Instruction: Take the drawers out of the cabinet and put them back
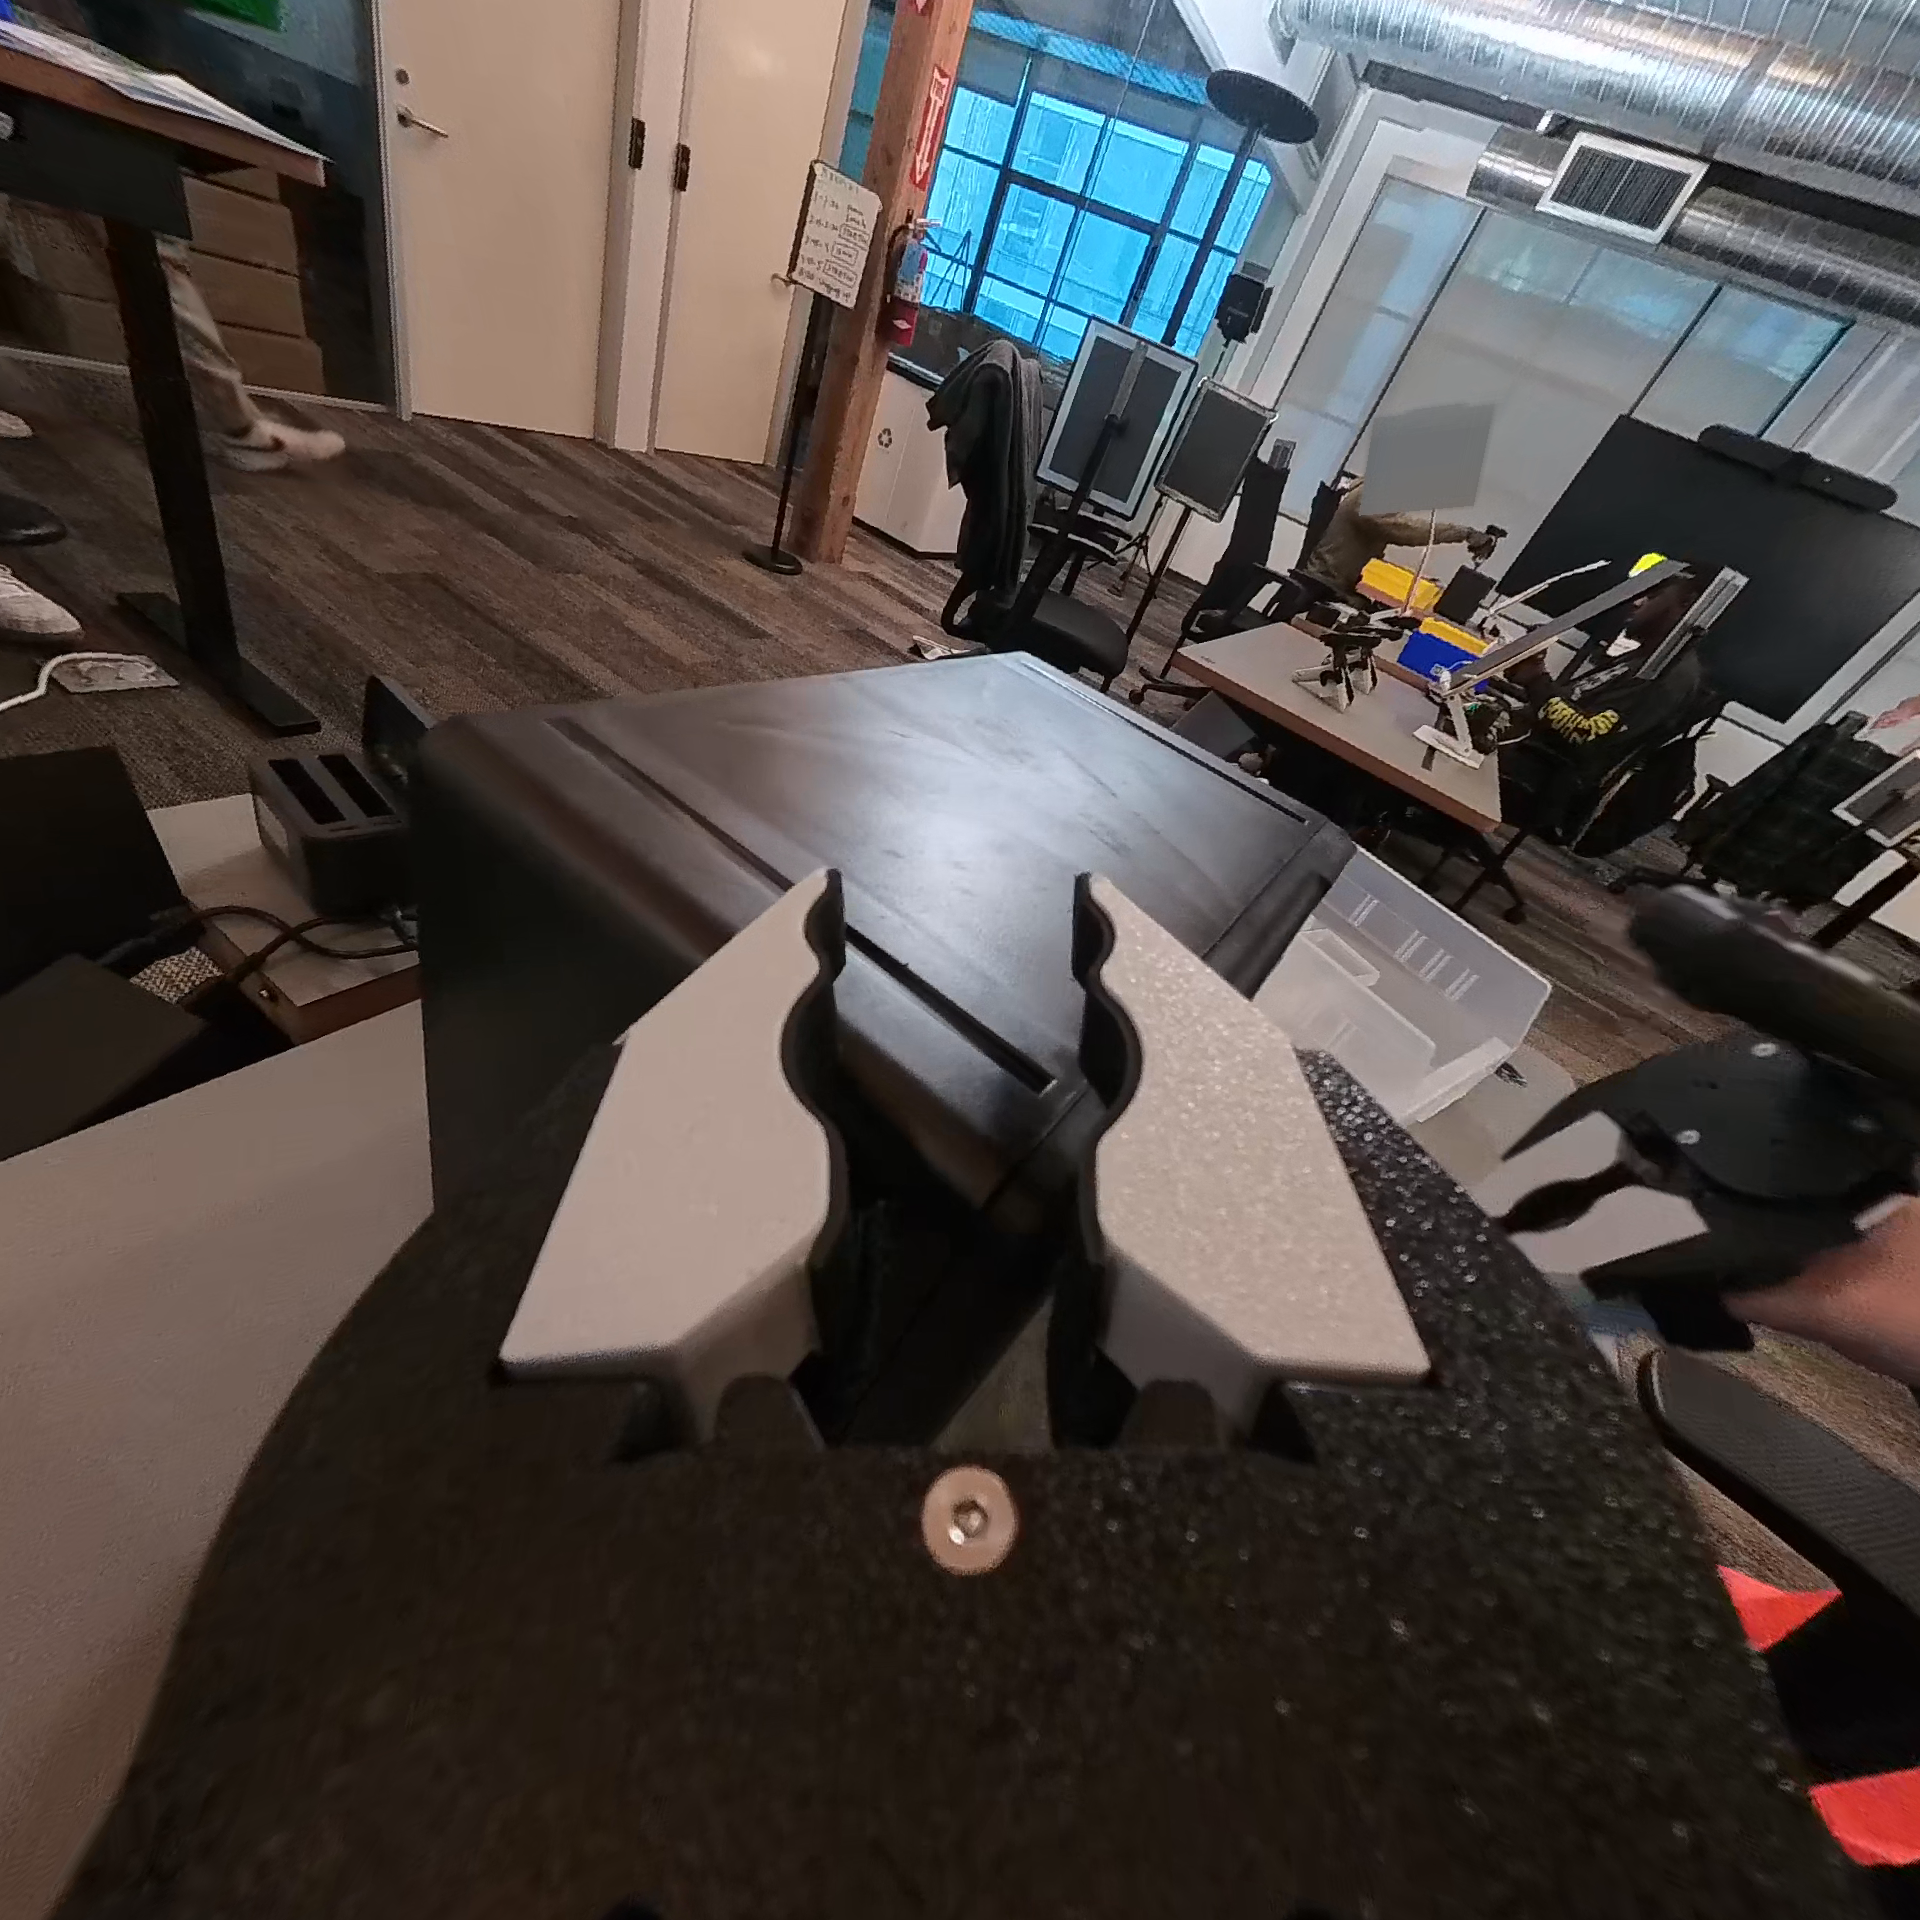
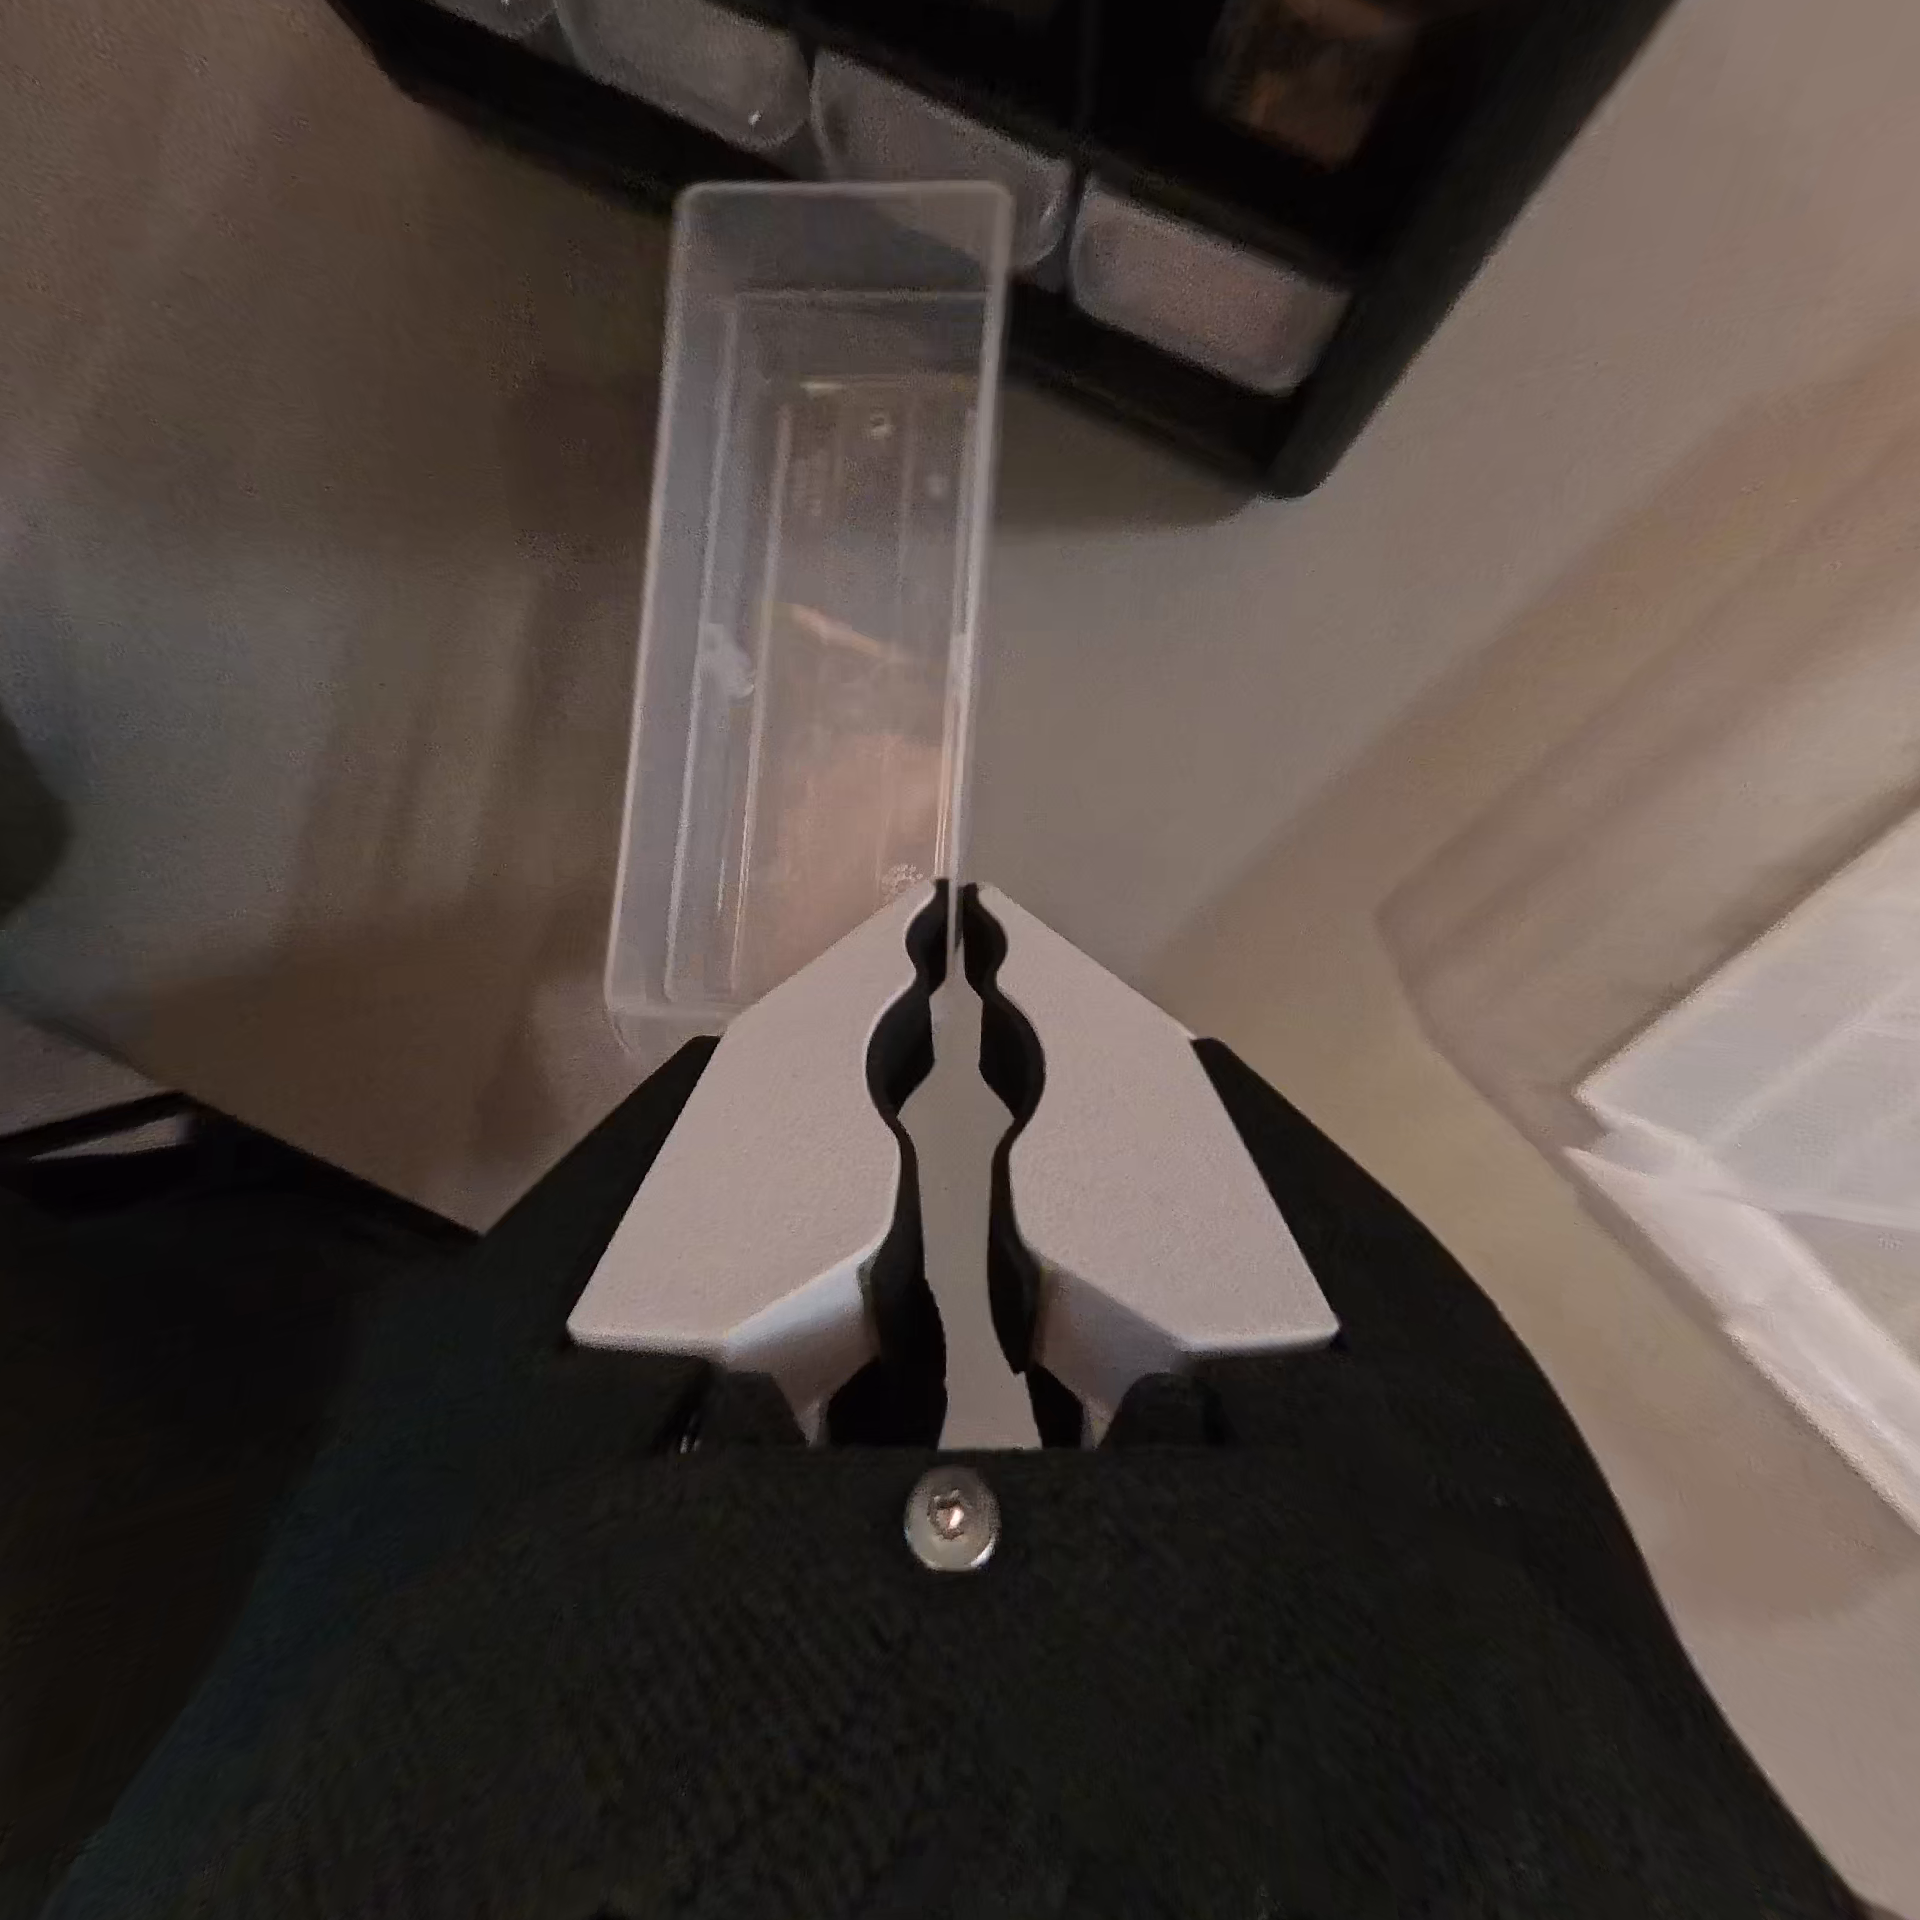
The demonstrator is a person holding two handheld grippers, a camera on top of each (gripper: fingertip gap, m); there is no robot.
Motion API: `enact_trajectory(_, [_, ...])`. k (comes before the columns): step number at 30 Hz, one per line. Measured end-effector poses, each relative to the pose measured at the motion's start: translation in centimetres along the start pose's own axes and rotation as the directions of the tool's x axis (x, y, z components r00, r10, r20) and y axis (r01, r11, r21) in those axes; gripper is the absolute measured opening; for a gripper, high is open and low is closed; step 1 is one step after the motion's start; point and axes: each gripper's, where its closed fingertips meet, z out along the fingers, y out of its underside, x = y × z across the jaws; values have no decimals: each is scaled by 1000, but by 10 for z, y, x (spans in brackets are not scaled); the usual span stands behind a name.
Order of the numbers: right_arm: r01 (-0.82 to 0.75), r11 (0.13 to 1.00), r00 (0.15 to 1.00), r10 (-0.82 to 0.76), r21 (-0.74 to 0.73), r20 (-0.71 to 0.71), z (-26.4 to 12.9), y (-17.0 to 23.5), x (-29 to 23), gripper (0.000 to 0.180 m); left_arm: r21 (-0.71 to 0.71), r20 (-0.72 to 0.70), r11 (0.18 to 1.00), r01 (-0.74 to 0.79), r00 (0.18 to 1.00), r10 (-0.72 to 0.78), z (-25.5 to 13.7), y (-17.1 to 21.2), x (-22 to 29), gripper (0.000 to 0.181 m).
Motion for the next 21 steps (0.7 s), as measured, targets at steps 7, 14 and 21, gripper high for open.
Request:
enact_trajectory(7, [233,964,936,-187,128,-297,-116,-11,108,0,6,-5,1000,-9,1000,9,-1,-1,1,38])
enact_trajectory(14, [465,862,772,-507,-203,-384,-170,26,246,0,7,-7,1000,-8,1000,8,-2,-1,1,38])
enact_trajectory(21, [582,689,745,-665,-431,-57,-105,77,287,0,5,-8,1000,1,1000,-1,-1,0,0,38])
